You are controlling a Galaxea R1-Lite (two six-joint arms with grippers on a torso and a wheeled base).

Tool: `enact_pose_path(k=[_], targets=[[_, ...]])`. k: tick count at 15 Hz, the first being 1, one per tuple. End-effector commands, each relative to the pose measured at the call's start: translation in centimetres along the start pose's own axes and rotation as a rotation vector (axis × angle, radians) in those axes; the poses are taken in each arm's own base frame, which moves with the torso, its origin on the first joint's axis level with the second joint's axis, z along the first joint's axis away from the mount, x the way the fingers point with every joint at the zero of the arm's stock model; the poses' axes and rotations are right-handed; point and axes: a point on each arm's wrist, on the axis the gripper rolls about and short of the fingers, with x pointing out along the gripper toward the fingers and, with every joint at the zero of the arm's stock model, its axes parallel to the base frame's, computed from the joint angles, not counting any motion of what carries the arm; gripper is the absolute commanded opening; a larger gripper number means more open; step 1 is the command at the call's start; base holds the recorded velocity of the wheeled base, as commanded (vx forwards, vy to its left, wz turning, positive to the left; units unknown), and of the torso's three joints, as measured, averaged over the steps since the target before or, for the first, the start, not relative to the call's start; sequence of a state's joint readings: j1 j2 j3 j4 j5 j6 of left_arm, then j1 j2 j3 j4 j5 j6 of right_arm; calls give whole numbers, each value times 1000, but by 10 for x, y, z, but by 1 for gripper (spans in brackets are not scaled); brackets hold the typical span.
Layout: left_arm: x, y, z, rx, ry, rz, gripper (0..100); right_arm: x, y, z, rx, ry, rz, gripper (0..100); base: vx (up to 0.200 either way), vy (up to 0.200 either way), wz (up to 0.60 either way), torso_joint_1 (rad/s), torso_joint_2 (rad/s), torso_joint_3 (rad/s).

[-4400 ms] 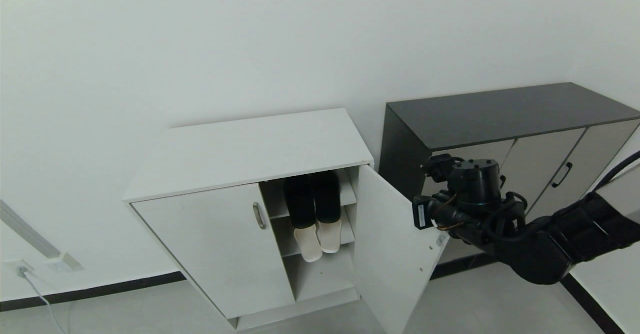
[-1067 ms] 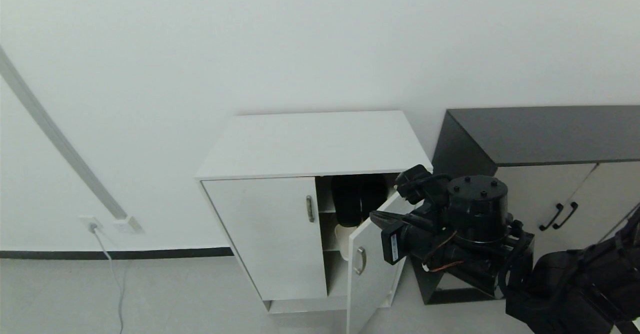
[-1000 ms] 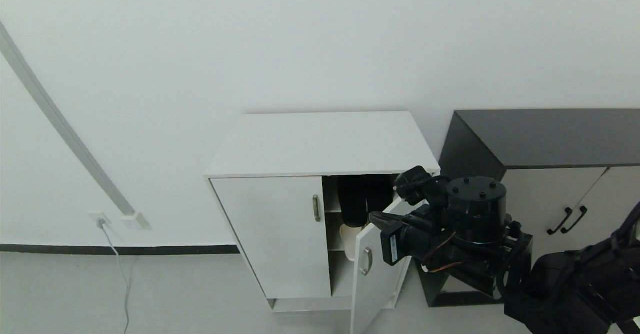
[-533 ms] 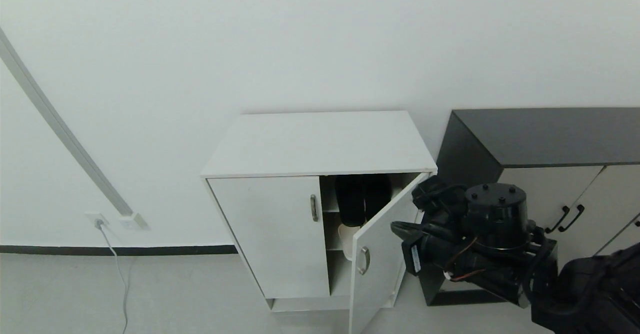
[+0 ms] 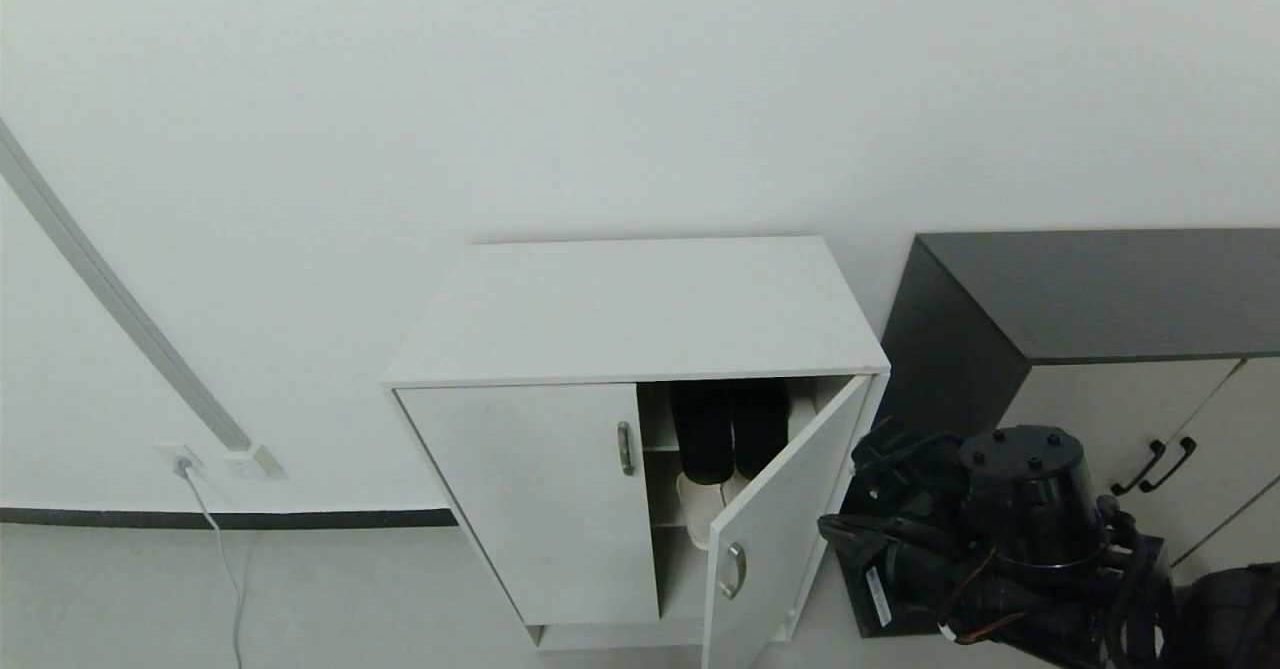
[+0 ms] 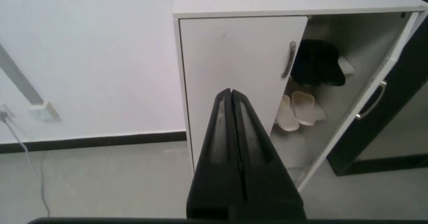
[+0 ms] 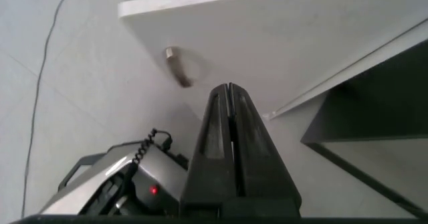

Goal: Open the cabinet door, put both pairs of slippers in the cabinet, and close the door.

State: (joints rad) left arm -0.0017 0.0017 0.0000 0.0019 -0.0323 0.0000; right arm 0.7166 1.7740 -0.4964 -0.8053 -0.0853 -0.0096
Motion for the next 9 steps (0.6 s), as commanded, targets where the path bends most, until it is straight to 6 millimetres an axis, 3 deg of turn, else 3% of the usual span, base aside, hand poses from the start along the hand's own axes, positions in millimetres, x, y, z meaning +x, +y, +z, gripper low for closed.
enact_pose_path(k=[1,6,7,9], targets=[[0,0,0,0,-1,0,0,6,2,-6,-3,29,5,0,0,0,0,0,0,0],[0,0,0,0,-1,0,0,54,2,-10,9,-19,-6,0,0,0,0,0,0,0],[0,0,0,-2,-1,0,0,71,-3,-11,28,-43,-24,0,0,0,0,0,0,0],[0,0,0,-2,-1,0,0,82,-7,-9,37,-53,-35,0,0,0,0,0,0,0]])
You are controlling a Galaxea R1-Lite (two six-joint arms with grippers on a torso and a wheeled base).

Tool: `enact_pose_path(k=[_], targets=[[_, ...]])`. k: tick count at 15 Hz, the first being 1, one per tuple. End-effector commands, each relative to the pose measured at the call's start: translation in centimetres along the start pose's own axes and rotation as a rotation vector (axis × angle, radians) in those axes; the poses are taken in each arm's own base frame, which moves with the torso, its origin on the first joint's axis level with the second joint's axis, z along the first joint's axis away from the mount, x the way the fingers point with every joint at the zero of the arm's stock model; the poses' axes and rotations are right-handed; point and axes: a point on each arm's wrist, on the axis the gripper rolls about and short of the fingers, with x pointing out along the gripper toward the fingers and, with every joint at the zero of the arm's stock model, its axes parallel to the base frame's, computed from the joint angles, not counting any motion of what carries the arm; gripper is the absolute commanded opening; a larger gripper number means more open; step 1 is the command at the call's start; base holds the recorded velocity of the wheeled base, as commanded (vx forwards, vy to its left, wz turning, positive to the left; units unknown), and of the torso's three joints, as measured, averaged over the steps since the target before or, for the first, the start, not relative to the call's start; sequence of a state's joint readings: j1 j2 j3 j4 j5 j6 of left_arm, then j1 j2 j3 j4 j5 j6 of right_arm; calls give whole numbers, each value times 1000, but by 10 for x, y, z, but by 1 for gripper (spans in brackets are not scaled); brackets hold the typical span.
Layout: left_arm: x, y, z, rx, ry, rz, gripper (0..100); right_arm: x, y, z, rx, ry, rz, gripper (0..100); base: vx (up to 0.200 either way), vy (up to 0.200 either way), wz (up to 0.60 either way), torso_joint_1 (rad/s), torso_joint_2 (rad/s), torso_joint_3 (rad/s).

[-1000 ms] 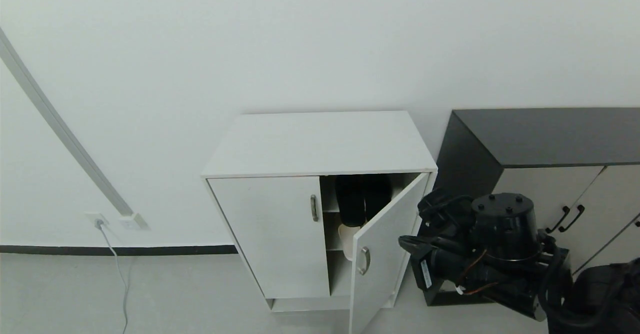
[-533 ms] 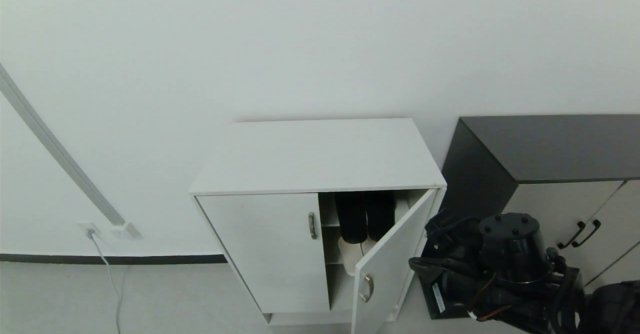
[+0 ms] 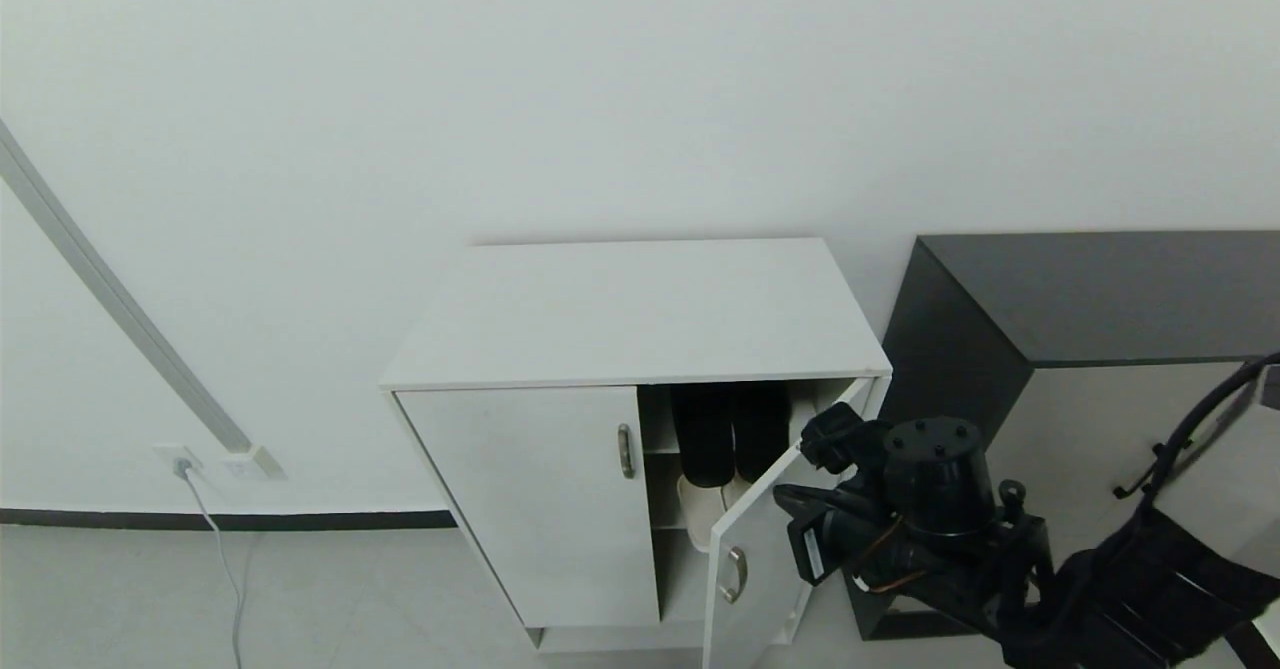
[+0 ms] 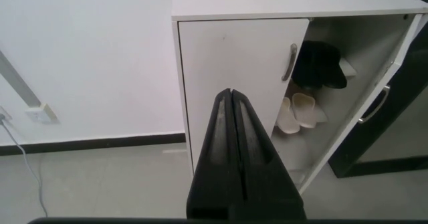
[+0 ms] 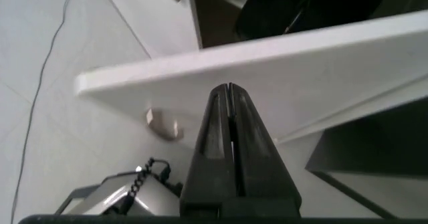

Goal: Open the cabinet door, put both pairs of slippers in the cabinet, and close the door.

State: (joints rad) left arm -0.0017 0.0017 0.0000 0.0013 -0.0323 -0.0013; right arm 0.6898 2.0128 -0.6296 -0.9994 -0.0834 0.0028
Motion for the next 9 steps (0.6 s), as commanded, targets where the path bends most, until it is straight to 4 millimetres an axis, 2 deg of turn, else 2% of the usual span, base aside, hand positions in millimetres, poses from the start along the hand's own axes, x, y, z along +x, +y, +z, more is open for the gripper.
enact_pose_path(k=[1,9], targets=[[0,0,0,0,0,2,0,26,-5,-12,8,29,-19,0,0,0,0,0,0,0],[0,0,0,0,0,2,0,75,-12,-2,43,-47,-47,0,0,0,0,0,0,0]])
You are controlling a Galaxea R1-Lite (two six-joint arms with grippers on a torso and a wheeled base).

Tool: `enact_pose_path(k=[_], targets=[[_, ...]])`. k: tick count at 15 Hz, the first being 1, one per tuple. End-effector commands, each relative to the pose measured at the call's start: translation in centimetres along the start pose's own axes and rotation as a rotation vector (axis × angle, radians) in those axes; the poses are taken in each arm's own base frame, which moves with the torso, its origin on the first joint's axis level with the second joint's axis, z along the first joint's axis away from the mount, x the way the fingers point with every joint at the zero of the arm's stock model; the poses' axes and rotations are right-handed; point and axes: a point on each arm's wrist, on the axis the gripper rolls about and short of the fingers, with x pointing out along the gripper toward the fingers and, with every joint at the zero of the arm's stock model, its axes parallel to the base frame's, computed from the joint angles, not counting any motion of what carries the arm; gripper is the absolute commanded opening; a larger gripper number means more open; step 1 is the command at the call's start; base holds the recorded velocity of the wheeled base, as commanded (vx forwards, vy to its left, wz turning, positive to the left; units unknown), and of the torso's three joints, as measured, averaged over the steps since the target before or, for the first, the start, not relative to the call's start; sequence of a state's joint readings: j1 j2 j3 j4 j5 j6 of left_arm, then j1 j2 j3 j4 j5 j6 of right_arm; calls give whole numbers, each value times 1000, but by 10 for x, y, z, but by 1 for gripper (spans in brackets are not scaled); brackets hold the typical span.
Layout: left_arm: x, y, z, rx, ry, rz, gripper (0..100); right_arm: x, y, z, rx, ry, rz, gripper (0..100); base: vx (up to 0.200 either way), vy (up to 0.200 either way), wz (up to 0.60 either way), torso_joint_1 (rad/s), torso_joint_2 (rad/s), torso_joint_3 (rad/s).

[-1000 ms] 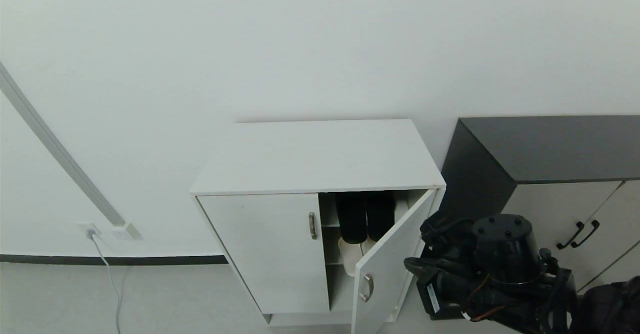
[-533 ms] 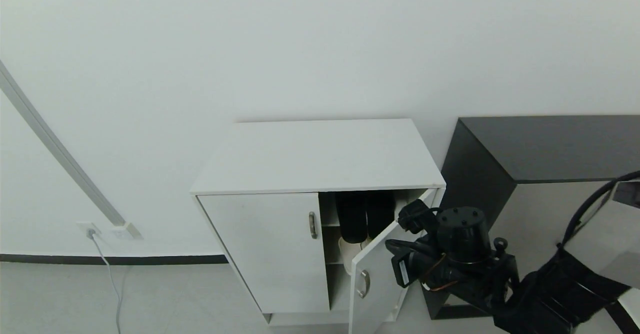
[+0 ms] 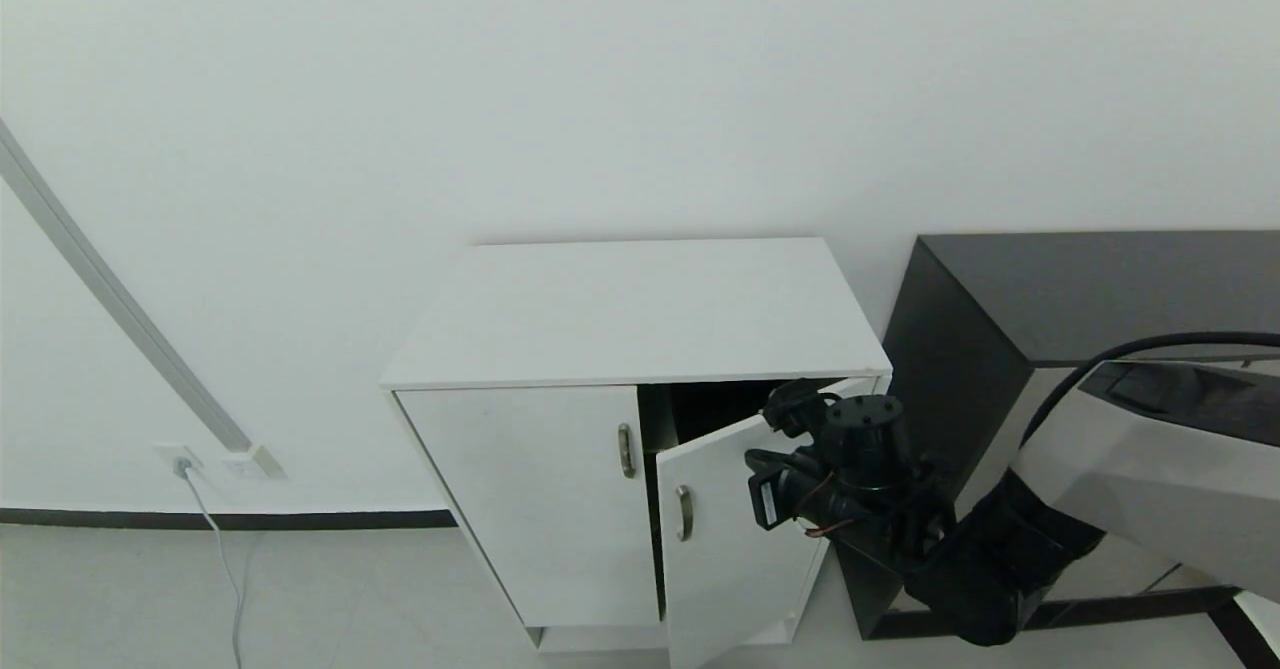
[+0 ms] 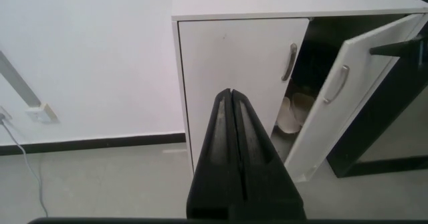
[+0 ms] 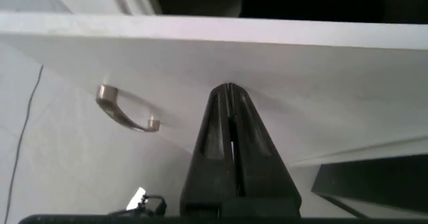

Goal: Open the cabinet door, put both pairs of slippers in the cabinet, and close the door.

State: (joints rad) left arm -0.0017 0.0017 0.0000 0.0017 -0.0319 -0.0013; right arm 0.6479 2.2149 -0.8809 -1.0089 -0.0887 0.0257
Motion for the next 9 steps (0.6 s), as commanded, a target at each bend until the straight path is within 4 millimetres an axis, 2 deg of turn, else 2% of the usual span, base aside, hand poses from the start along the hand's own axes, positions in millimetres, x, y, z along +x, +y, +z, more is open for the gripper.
enact_pose_path(k=[1,9], targets=[[0,0,0,0,0,0,0,13,-2,-8,2,9,-7,0,0,0,0,0,0,0],[0,0,0,0,0,0,0,44,-16,-5,17,-38,-44,0,0,0,0,0,0,0]])
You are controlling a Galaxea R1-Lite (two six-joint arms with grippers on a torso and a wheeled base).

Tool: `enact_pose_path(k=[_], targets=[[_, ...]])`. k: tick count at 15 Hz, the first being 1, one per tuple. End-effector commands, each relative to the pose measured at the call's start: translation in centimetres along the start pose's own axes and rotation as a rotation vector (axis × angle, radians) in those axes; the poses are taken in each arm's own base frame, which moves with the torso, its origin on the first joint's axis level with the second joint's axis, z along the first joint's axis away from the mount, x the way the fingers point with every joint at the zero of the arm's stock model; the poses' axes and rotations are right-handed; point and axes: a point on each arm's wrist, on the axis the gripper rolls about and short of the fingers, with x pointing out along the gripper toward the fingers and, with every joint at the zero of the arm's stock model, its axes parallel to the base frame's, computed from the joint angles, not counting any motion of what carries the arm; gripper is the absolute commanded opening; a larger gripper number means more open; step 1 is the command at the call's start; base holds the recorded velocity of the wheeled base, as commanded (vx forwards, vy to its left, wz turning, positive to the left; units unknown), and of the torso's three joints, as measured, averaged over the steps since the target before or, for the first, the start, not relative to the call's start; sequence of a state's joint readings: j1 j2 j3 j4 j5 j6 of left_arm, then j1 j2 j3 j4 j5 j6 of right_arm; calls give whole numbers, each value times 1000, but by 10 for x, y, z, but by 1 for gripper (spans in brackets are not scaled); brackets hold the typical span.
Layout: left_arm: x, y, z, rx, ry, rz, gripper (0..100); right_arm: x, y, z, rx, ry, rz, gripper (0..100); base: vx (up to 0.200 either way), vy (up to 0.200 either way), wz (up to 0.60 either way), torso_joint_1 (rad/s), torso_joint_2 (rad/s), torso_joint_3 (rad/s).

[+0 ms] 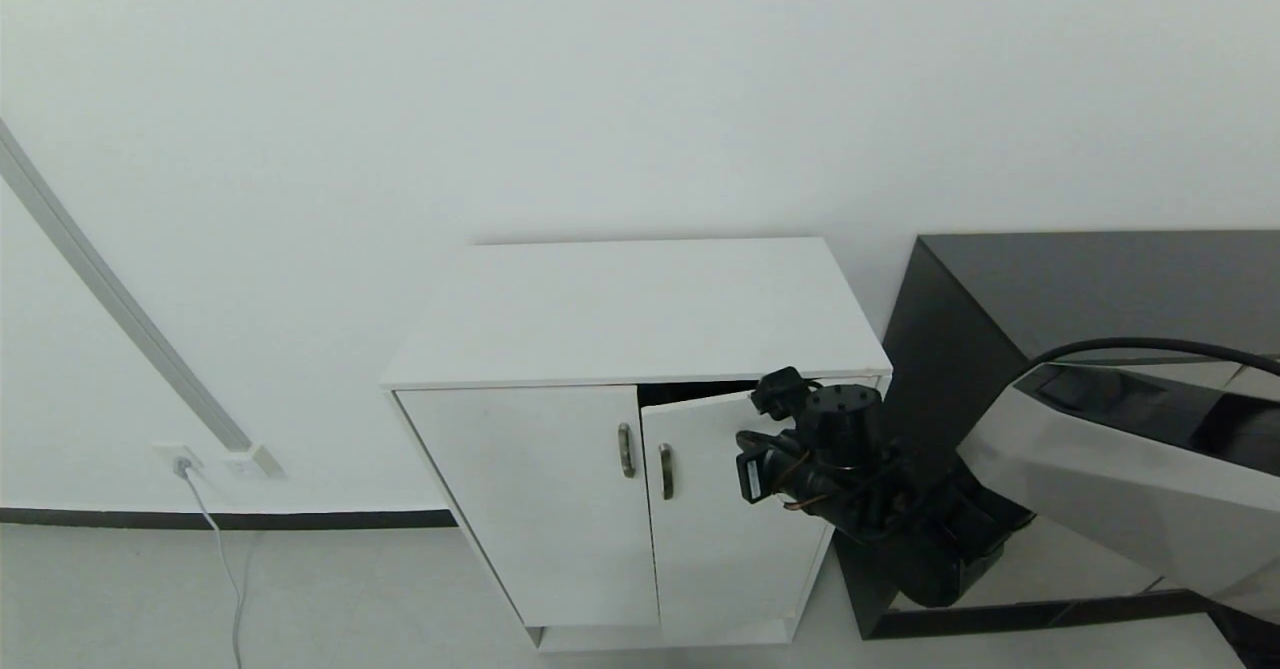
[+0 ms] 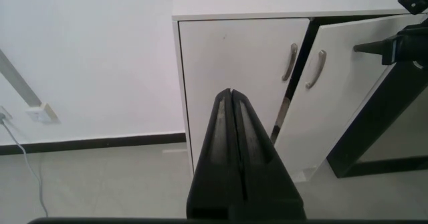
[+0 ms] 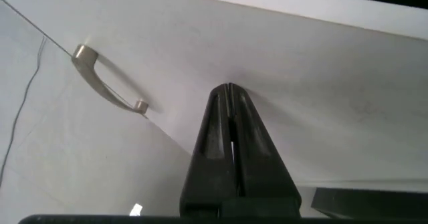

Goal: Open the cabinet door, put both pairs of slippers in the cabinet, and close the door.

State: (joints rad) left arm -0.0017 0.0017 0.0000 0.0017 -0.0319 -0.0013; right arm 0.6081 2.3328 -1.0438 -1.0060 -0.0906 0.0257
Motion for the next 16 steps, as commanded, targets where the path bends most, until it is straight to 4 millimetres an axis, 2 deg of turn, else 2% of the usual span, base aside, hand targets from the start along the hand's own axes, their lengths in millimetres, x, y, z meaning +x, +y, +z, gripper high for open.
enact_pose_path(k=[1,7,16], targets=[[0,0,0,0,0,0,0,9,-4,-2,4,-7,-11,0,0,0,0,0,0,0],[0,0,0,0,0,0,0,19,-7,-1,8,-28,-17,0,0,0,0,0,0,0],[0,0,0,0,0,1,0,20,-7,-2,8,-27,-19,0,0,0,0,0,0,0]])
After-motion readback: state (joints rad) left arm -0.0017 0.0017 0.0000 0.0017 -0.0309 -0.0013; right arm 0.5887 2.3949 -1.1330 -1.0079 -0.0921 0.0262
